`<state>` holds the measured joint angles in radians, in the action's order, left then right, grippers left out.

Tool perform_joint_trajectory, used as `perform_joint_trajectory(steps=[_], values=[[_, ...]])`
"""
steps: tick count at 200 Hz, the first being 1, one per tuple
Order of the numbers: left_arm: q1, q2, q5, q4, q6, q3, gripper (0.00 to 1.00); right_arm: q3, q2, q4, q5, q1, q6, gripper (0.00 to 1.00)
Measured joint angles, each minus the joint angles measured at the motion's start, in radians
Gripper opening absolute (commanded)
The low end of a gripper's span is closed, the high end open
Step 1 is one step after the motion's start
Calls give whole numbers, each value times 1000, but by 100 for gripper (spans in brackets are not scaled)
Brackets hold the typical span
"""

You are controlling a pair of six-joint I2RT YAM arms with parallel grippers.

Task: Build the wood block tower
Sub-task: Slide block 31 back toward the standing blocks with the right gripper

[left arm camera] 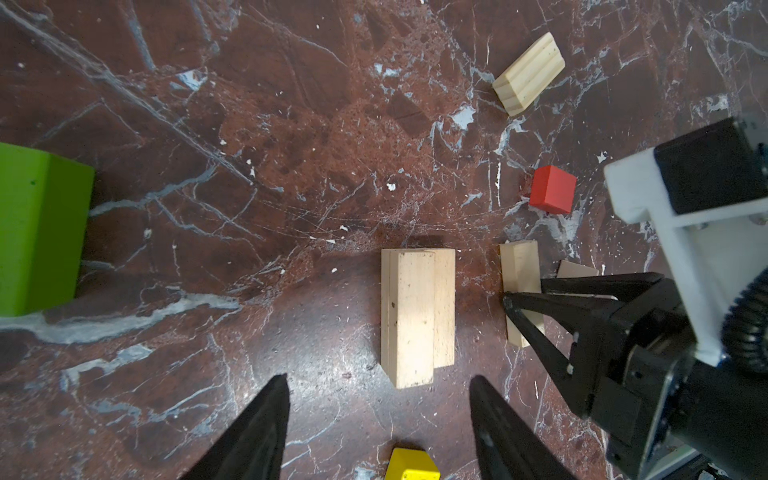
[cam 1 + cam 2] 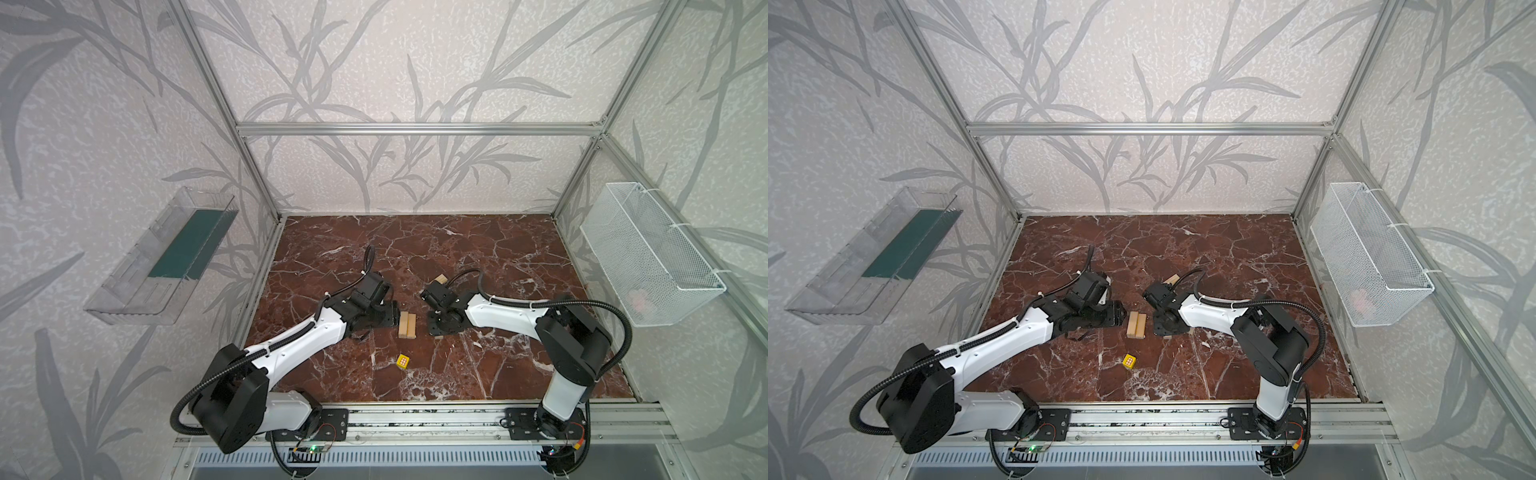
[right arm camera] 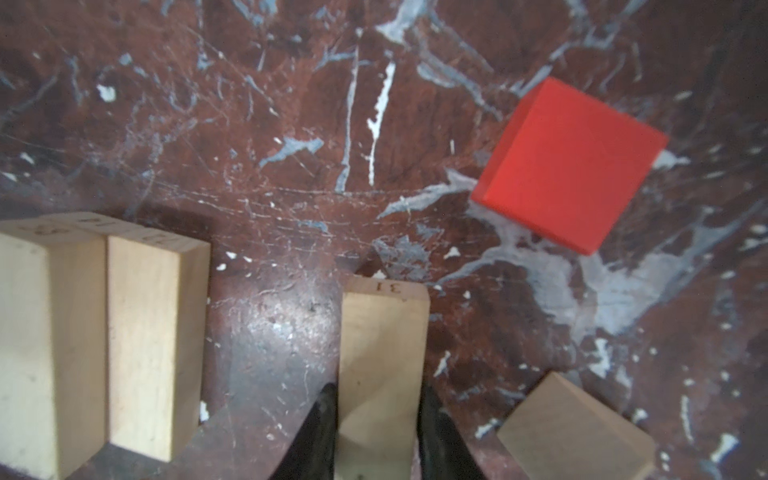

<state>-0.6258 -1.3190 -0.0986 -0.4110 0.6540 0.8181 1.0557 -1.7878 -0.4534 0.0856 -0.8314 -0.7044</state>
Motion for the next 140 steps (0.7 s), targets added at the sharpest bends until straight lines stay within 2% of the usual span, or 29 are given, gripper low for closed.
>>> perform_joint_trajectory(steps=[22,66,140], values=[[0,0,0,0,0,0,67,16,-11,-14,13,-7,8,23],[3,23,15,3,3,-13,67,32,-12,-29,17,-30,9,22],[5,70,50,7,10,-44,67,49,-8,51,-21,-66,-99,22]])
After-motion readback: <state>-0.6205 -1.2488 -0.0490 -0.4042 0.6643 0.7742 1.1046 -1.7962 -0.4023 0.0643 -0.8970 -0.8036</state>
